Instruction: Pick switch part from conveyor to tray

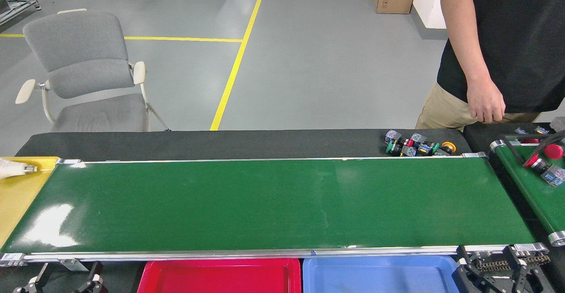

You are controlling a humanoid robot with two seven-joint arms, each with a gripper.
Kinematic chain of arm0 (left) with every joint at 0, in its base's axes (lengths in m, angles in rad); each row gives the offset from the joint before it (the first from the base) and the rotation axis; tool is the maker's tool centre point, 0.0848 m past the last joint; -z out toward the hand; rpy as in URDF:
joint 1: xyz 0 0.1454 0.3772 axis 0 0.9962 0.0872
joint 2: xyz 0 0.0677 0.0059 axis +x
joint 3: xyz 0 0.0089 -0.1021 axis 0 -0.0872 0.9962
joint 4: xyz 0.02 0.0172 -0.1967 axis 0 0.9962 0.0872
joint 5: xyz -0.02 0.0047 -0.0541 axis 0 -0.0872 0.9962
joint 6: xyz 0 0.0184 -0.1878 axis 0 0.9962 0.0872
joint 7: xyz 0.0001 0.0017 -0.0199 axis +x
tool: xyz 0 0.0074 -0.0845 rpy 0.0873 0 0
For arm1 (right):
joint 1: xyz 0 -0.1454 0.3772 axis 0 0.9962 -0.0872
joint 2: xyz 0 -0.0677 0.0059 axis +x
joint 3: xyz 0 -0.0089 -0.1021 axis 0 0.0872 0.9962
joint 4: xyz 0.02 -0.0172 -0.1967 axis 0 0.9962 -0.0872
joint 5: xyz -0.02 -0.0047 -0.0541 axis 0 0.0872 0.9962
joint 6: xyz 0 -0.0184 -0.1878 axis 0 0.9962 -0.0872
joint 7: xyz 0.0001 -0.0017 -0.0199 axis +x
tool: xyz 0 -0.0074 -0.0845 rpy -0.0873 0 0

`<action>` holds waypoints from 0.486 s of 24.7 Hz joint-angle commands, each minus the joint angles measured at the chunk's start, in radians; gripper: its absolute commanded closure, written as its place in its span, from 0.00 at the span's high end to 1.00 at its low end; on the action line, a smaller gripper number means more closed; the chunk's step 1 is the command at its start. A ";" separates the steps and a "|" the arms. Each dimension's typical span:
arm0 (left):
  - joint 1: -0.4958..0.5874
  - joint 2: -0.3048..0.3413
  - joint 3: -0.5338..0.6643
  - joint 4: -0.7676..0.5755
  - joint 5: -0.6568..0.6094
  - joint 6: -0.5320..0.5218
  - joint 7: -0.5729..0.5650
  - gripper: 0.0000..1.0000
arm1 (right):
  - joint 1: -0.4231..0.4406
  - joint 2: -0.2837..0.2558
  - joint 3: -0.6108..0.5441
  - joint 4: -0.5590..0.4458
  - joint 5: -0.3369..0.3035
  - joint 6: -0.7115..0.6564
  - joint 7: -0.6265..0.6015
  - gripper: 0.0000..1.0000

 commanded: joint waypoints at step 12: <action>-0.003 0.007 -0.007 -0.014 0.002 -0.004 0.011 1.00 | 0.029 0.008 -0.002 -0.014 0.003 -0.003 0.000 0.99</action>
